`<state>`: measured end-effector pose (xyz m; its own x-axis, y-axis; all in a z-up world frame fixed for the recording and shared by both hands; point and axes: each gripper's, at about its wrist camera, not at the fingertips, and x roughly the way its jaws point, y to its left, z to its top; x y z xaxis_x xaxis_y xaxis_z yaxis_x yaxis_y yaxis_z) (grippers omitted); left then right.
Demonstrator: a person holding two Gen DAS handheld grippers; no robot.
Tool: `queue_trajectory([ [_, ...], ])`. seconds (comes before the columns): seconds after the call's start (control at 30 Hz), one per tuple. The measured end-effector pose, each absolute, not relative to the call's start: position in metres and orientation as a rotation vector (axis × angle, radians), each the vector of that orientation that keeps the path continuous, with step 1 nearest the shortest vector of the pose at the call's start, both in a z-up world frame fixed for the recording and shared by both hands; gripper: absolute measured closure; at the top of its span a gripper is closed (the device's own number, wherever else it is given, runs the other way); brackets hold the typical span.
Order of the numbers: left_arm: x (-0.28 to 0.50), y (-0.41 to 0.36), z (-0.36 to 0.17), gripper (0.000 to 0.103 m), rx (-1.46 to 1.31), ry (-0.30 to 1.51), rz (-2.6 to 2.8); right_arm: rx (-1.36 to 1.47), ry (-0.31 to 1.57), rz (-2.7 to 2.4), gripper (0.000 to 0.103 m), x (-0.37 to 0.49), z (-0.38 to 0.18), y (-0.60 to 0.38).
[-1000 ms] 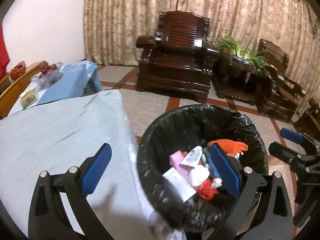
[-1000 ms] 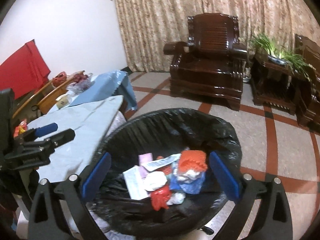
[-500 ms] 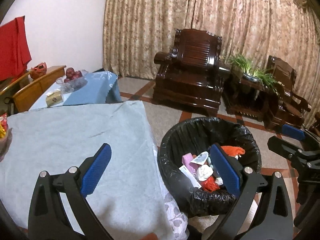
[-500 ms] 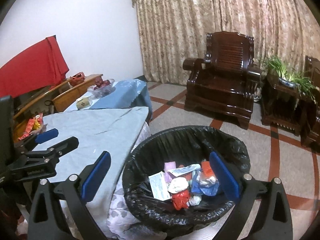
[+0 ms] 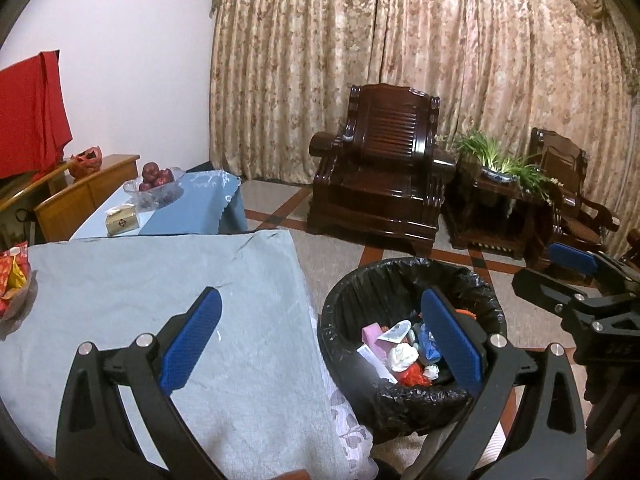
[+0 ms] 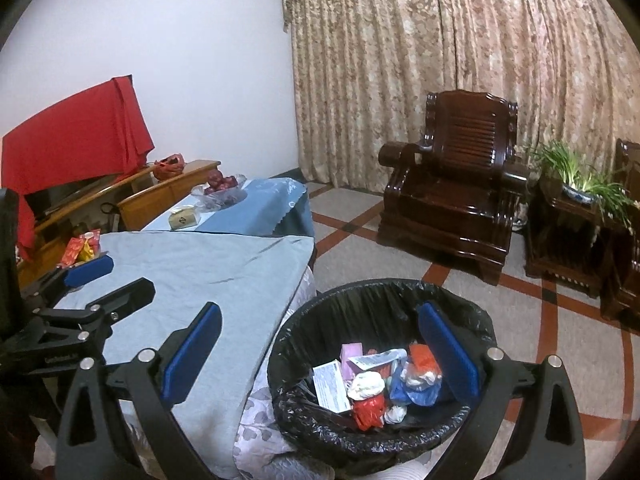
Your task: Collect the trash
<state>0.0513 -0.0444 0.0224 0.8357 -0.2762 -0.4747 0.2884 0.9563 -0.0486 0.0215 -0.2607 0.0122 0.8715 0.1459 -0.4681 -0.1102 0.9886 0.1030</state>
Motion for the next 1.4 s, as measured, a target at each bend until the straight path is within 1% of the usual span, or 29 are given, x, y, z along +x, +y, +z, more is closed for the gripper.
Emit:
queue_trajectory([
  [0.53,0.039,-0.037,0.033,0.006,0.013,0.455,-0.287,0.045,0.473,0.155,0.006,0.018,0.020,-0.250],
  [1.4,0.040,-0.030,0.031,0.006,0.015,0.461,-0.283,0.038,0.473,0.166,0.006,0.019,0.020,-0.242],
])
